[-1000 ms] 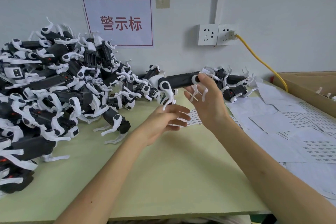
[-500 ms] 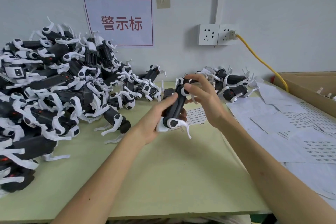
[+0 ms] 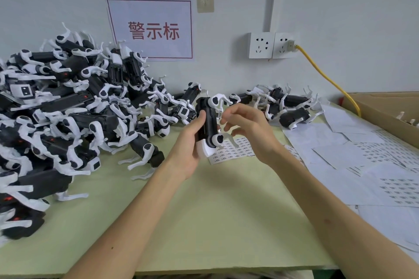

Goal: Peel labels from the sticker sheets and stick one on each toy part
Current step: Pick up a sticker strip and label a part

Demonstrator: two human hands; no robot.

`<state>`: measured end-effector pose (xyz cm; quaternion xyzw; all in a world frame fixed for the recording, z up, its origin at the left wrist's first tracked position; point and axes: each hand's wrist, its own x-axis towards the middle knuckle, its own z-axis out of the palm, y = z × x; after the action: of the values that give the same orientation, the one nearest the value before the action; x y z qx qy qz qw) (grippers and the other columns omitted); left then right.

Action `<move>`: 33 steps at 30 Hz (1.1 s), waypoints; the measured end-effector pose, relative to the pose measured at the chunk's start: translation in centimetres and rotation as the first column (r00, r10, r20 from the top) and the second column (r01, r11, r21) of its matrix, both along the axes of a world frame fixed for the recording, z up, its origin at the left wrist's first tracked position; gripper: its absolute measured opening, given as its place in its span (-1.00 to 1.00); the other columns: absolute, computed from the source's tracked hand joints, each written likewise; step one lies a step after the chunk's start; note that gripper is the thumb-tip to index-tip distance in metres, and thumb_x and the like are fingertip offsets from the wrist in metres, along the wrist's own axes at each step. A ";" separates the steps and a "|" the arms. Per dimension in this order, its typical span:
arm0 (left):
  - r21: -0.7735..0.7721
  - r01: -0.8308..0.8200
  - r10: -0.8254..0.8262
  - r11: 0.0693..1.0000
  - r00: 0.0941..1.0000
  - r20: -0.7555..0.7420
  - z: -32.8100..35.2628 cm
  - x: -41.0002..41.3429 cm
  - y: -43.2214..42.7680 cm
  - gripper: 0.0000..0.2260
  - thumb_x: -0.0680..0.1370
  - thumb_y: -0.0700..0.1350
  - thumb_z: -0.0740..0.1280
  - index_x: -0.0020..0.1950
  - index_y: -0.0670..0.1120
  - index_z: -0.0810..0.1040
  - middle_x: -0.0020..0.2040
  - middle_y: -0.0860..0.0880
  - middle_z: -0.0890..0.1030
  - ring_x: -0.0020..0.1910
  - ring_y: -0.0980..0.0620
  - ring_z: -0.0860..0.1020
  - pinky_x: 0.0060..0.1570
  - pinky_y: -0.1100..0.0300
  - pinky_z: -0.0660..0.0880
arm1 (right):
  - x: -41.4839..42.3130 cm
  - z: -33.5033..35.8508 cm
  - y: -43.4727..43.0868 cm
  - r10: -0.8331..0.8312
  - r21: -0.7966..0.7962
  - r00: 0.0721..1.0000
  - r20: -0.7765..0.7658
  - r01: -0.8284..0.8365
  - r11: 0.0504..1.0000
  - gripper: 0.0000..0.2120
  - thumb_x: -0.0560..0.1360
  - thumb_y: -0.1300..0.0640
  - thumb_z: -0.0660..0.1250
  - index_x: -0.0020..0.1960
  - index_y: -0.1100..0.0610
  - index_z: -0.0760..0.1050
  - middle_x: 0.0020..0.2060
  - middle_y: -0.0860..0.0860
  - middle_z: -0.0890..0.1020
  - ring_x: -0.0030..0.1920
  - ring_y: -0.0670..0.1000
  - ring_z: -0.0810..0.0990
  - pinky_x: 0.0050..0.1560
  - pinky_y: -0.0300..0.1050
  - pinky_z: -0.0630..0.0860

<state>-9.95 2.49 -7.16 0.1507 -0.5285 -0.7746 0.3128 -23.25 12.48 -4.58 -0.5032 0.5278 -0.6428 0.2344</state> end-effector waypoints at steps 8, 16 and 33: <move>-0.082 0.017 -0.019 0.997 1.000 -0.021 0.1 0.0 0.4 -0.49 0.54 0.09 0.35 0.41 -0.16 0.54 0.15 -0.06 0.69 0.20 0.00 0.63 0.28 0.03 0.52 | 0.1 -0.1 -0.1 -0.026 0.018 1.000 -0.004 0.026 0.999 -0.86 0.59 0.30 0.32 -0.13 0.14 0.53 -0.25 0.03 0.62 -0.27 0.01 0.60 -0.16 -0.14 0.47; -0.162 0.003 -0.005 0.987 1.000 -0.012 0.1 0.1 0.4 -0.61 0.53 0.08 0.35 0.29 -0.07 0.60 0.12 -0.04 0.71 0.16 0.02 0.67 0.19 0.09 0.58 | 0.2 0.0 0.0 -0.027 0.035 0.998 -0.051 0.029 0.999 -0.88 0.62 0.27 0.30 -0.10 0.18 0.53 -0.22 0.09 0.60 -0.25 0.03 0.60 -0.12 -0.10 0.48; -0.157 -0.015 0.011 0.988 1.000 -0.024 0.3 0.1 0.8 -0.51 0.53 0.07 0.37 0.38 -0.16 0.54 0.18 -0.09 0.68 0.21 -0.01 0.65 0.24 0.05 0.56 | 0.3 -0.1 -0.2 -0.066 0.012 0.996 -0.055 0.067 0.998 -0.84 0.60 0.27 0.30 -0.14 0.13 0.55 -0.27 0.01 0.62 -0.28 0.01 0.61 -0.13 -0.14 0.51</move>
<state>-9.88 3.33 -6.89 0.1203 -0.5832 -0.7303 0.3347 -22.99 12.23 -4.72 -0.5013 0.5547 -0.6327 0.2019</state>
